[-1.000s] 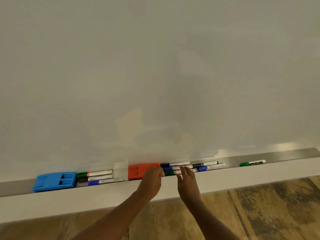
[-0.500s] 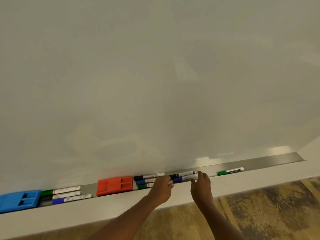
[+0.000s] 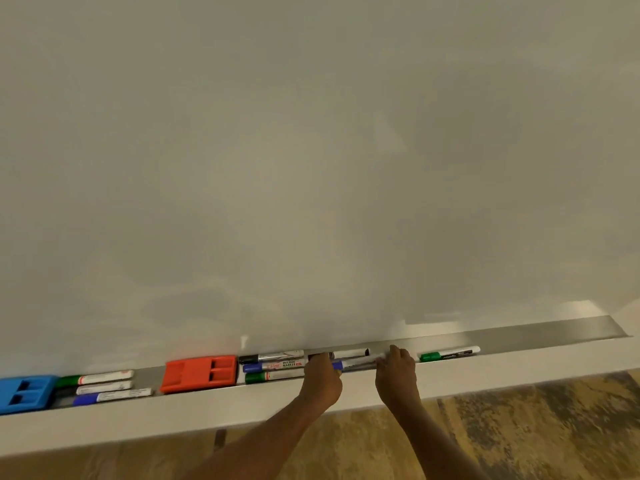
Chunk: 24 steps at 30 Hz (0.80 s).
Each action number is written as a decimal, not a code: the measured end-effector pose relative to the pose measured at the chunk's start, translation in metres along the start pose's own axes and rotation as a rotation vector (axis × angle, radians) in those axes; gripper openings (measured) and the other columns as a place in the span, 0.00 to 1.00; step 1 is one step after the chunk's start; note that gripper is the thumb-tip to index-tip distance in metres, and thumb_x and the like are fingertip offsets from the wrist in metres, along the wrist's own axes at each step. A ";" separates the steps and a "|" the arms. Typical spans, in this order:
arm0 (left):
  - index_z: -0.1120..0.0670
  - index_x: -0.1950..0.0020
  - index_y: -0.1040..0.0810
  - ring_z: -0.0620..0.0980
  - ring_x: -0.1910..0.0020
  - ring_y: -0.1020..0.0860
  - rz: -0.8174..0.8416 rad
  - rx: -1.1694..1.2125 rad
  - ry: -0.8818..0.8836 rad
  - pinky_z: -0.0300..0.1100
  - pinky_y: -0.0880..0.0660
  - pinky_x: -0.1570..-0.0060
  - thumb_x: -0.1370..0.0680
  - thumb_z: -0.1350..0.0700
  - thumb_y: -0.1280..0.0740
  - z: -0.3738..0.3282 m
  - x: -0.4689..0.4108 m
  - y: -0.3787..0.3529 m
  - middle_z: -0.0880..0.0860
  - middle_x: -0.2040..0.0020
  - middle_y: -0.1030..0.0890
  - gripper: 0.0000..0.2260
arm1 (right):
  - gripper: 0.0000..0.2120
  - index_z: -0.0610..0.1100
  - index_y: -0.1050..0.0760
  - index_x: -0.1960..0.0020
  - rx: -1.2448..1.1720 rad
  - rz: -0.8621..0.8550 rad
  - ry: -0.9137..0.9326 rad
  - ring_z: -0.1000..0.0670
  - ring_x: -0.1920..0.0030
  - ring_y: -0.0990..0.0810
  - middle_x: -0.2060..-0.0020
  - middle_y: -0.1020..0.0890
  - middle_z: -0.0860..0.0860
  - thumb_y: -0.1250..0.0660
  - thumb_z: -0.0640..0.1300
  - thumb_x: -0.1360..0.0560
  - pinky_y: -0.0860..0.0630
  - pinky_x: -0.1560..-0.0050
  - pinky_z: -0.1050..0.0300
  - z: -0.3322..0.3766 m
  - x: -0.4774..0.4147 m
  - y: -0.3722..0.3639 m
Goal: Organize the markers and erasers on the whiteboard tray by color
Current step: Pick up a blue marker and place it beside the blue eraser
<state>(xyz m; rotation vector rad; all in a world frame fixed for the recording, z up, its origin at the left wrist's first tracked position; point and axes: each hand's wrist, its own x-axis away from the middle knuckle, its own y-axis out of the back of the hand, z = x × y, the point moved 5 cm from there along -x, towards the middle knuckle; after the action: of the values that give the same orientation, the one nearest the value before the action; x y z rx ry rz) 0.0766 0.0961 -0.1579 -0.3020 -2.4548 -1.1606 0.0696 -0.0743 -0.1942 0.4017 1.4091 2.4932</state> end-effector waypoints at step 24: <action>0.60 0.41 0.26 0.53 0.42 0.23 -0.245 0.223 0.247 0.39 0.26 0.43 0.24 0.62 0.34 0.005 0.031 0.017 0.57 0.42 0.22 0.12 | 0.06 0.37 0.23 0.48 -0.202 -0.205 0.091 0.43 0.51 0.24 0.51 0.20 0.41 0.34 0.35 0.25 0.25 0.48 0.50 0.030 0.026 0.010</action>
<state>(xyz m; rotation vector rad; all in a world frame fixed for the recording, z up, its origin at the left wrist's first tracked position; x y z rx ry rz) 0.0534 0.1116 -0.1350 0.2014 -2.4156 -0.9374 0.0553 -0.0464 -0.1682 0.0993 1.1494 2.4780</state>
